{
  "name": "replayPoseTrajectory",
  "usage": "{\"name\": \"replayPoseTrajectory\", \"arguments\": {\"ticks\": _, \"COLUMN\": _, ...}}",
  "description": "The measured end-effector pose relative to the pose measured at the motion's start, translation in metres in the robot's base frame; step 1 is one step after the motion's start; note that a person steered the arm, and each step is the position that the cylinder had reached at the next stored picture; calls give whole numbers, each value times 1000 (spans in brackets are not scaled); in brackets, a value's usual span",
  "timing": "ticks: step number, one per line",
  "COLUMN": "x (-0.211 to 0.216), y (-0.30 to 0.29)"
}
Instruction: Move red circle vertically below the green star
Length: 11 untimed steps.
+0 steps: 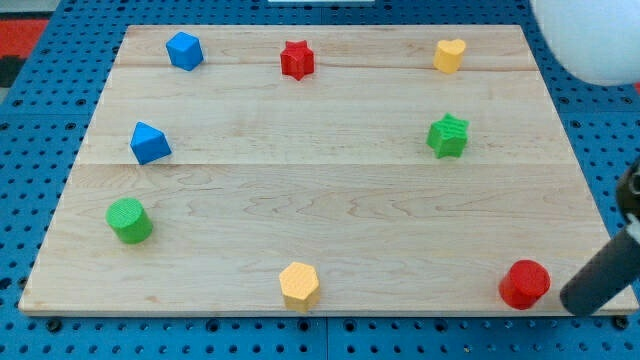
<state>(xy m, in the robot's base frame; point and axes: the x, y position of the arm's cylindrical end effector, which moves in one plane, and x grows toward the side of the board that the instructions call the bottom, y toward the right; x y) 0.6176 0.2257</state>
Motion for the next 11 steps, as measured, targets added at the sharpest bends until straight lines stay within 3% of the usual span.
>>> {"name": "replayPoseTrajectory", "arguments": {"ticks": 1, "x": -3, "y": -39}}
{"name": "replayPoseTrajectory", "arguments": {"ticks": 3, "x": -17, "y": -56}}
{"name": "replayPoseTrajectory", "arguments": {"ticks": 4, "x": -1, "y": -117}}
{"name": "replayPoseTrajectory", "arguments": {"ticks": 7, "x": 1, "y": -150}}
{"name": "replayPoseTrajectory", "arguments": {"ticks": 9, "x": 0, "y": -301}}
{"name": "replayPoseTrajectory", "arguments": {"ticks": 10, "x": 0, "y": -326}}
{"name": "replayPoseTrajectory", "arguments": {"ticks": 11, "x": 0, "y": -303}}
